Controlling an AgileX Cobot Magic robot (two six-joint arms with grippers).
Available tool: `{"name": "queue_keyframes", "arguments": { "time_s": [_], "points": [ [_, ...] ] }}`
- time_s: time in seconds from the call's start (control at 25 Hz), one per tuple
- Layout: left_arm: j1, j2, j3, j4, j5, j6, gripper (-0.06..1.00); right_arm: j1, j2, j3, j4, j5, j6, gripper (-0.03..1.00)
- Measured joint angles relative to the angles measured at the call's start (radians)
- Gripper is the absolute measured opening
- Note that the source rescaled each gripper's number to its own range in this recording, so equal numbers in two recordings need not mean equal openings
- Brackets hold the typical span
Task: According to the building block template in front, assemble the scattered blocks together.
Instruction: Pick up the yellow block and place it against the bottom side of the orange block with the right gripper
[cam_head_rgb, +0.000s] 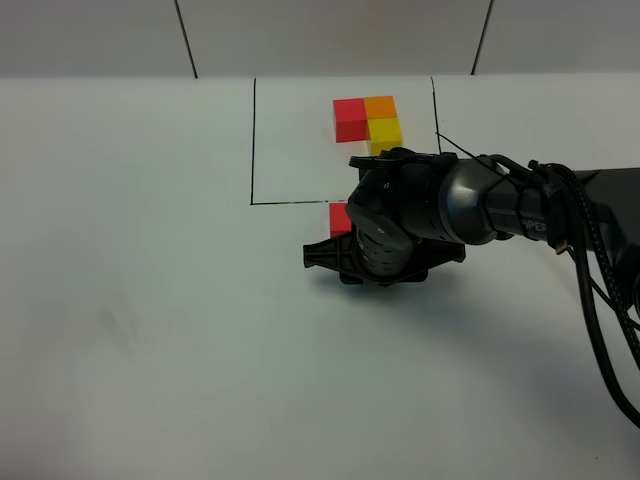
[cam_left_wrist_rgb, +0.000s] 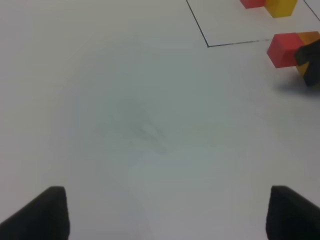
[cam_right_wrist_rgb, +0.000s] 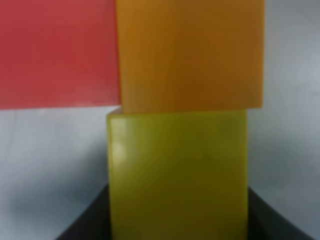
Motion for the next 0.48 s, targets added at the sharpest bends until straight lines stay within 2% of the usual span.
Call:
{"name": "queue_keyframes", "arguments": {
  "time_s": [0.24, 0.48],
  "points": [
    [0.000, 0.000, 0.000, 0.000, 0.000, 0.000, 0.74, -0.002, 0.000, 0.000, 0.004, -0.002, 0.000, 0.03],
    [0.000, 0.000, 0.000, 0.000, 0.000, 0.000, 0.74, -0.002, 0.000, 0.000, 0.013, -0.018, -0.003, 0.14]
  ]
}}
